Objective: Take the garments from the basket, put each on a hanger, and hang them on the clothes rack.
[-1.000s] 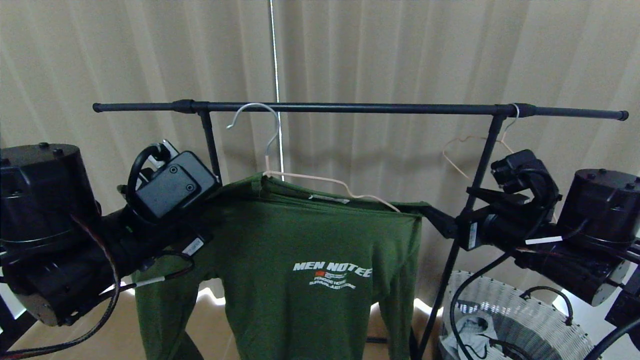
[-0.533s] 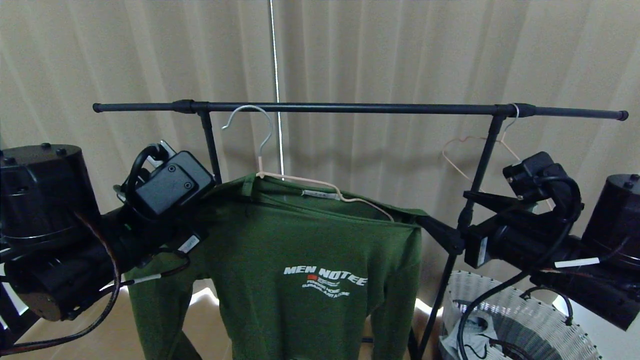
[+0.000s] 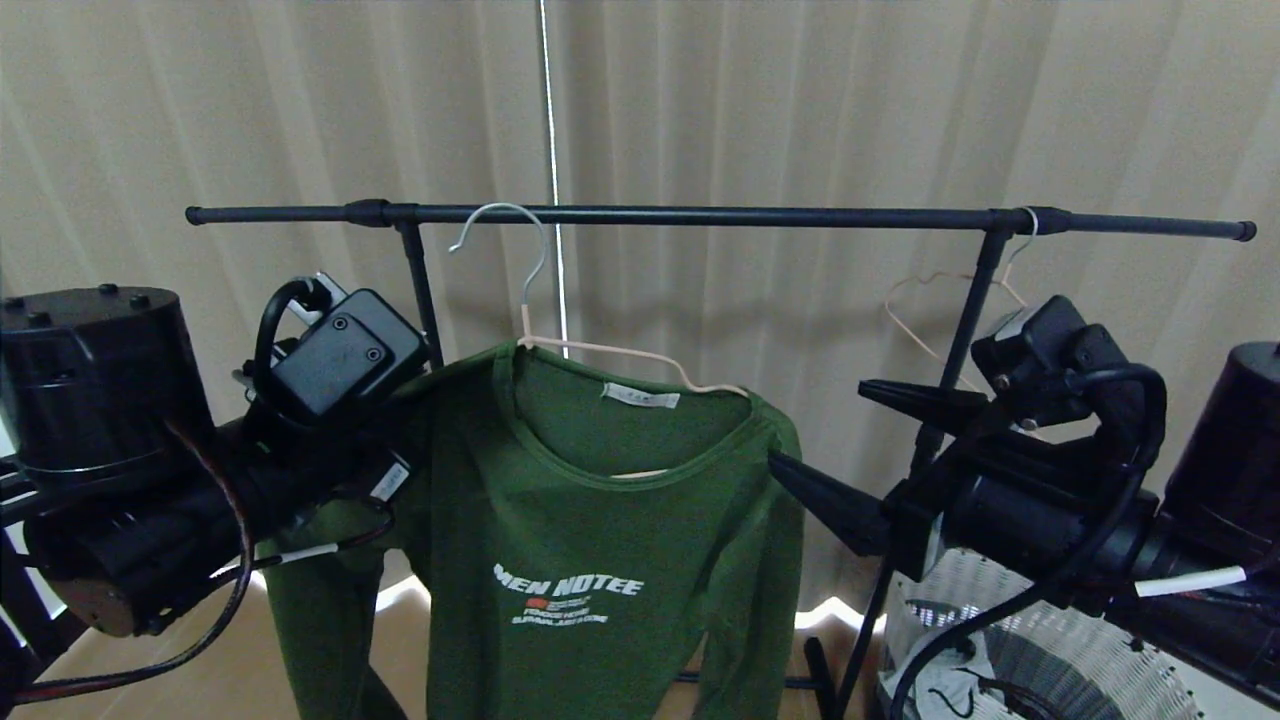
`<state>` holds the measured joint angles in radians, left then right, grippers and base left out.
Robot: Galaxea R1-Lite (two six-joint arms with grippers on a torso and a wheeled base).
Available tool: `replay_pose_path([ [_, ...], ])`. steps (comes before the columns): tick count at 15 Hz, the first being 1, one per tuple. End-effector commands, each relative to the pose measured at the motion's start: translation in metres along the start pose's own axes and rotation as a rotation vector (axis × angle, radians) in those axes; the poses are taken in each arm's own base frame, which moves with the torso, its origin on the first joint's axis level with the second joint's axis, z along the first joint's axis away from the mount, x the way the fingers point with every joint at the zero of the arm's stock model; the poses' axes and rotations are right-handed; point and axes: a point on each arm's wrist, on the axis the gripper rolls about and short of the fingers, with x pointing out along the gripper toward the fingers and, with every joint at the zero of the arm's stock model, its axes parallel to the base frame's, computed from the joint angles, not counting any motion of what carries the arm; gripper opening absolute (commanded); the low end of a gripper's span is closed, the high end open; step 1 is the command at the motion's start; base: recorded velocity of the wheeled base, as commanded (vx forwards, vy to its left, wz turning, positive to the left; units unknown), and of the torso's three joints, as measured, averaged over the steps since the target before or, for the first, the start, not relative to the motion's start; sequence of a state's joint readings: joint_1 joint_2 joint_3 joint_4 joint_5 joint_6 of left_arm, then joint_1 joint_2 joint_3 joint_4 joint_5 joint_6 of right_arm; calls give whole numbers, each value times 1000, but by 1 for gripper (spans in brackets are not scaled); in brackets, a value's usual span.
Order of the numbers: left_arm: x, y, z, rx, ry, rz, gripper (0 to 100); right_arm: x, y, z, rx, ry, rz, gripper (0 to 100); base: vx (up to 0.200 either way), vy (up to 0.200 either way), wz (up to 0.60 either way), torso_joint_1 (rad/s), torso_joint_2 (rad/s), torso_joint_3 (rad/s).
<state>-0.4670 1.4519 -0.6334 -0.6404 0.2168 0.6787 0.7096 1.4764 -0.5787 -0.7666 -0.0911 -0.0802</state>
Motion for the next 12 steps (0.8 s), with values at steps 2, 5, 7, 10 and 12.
replay_pose_path([
  [2, 0, -5, 3, -13, -15, -22, 0, 24, 2, 20, -40, -15, 1, 100, 0, 0, 0, 0, 0, 0],
  [5, -2, -9, 8, -13, -37, -38, 0, 44, 3, 34, -119, -8, 5, 100, 0, 0, 0, 0, 0, 0],
  [7, -1, -12, 11, -12, -52, -45, 0, 51, 6, 35, -141, -6, 13, 100, 0, 0, 0, 0, 0, 0],
  [10, 1, -18, 13, -6, -65, -64, 0, 65, 8, 29, -178, 14, 14, 100, 0, 0, 0, 0, 0, 0],
  [12, 0, -20, 14, -3, -68, -73, 0, 72, 8, 27, -206, 20, 11, 100, 0, 0, 0, 0, 0, 0],
])
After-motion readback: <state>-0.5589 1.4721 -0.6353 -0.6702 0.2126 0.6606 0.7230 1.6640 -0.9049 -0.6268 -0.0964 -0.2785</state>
